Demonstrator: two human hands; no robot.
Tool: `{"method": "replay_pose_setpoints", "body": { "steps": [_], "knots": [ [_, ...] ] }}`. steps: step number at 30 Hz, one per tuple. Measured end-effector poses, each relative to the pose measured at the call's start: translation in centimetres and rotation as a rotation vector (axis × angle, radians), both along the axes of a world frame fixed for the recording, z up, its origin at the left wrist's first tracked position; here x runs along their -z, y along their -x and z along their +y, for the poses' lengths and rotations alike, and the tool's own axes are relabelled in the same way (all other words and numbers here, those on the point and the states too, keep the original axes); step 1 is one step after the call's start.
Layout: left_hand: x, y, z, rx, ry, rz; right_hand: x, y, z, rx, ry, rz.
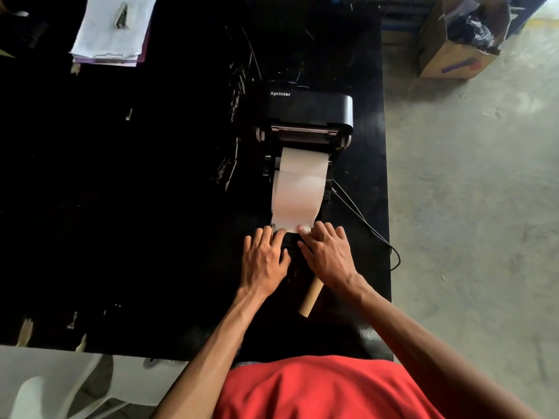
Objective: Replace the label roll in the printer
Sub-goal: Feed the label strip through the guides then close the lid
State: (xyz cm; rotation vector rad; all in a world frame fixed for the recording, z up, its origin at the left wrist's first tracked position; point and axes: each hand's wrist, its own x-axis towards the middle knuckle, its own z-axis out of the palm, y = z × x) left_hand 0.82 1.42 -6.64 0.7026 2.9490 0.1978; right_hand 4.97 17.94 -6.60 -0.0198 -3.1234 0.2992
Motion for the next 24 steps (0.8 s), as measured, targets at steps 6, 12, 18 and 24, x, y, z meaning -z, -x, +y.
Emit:
{"method": "replay_pose_setpoints", "body": {
  "steps": [6, 12, 18, 24],
  "knots": [
    [0.2, 0.2, 0.0, 0.027, 0.050, 0.013, 0.1, 0.4, 1.5, -0.048, -0.022, 0.027],
    [-0.3, 0.4, 0.3, 0.034, 0.037, 0.015, 0.1, 1.2, 1.3, 0.026, 0.070, 0.015],
    [-0.4, 0.5, -0.3, -0.016, -0.045, 0.047, 0.0, 1.9, 0.9, -0.018, 0.140, 0.019],
    [-0.2, 0.5, -0.8, 0.002, -0.146, 0.056, 0.5, 1.5, 1.2, -0.195, 0.055, 0.090]
  ]
}}
